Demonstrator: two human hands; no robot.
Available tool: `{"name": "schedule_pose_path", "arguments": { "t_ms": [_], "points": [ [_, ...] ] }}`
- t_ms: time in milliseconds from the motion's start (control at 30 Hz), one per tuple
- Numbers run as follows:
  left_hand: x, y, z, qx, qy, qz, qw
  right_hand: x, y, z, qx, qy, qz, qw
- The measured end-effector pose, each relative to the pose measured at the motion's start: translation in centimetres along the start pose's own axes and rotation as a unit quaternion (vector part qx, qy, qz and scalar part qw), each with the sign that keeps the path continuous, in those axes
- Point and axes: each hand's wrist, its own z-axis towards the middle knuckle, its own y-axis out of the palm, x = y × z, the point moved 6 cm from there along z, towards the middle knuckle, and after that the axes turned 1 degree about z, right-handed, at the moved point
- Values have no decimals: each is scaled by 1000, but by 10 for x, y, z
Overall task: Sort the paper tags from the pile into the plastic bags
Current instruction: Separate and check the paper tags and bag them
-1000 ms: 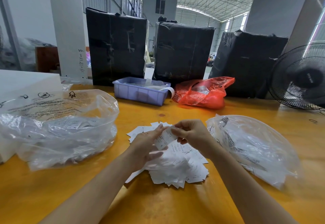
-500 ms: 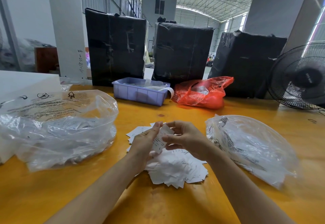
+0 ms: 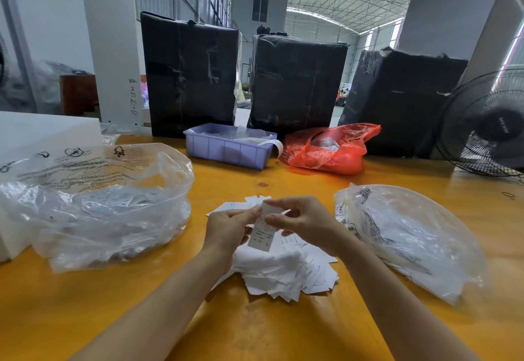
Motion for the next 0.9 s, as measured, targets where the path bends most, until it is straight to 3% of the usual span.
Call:
{"name": "schedule_pose_path", "arguments": {
  "t_ms": [133, 333, 567, 667, 767, 900],
  "points": [
    [0, 0, 1, -5, -10, 0, 1000, 4, -4, 2, 36, 10, 31, 999],
    [6, 1, 1, -94, -68, 33, 993, 12, -17, 3, 119, 52, 178, 975],
    [23, -9, 7, -116, -49, 92, 988, 4, -17, -1, 131, 57, 195, 970],
    [35, -12, 5, -121, -3, 186, 975, -2, -18, -3, 129, 45, 178, 974],
    [61, -28, 10, -72, 56, 268, 959, -13, -28, -6, 139, 9, 132, 981],
    [119, -103, 11, 133, 165, 323, 922, -26, -73, -14, 198, -62, 47, 977]
  ]
}}
